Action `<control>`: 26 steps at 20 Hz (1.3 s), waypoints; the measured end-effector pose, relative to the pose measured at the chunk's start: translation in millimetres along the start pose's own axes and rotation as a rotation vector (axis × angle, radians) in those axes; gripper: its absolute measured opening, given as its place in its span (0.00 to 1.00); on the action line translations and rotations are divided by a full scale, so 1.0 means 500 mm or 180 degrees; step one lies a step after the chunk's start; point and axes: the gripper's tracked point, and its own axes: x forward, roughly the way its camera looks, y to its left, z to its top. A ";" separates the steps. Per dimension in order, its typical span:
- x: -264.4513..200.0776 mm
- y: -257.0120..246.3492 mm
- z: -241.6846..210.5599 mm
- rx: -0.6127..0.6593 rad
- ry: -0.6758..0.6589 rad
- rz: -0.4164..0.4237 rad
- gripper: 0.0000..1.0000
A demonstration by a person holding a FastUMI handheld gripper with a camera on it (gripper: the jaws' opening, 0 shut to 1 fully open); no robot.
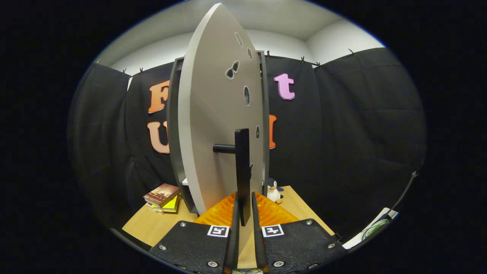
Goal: Open the shoe cabinet door, grab the shoes and put them into the shoe cabinet, then close the shoe cabinet door.
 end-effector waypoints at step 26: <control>-0.105 -0.104 0.061 0.0039 -0.0331 -0.0648 0.08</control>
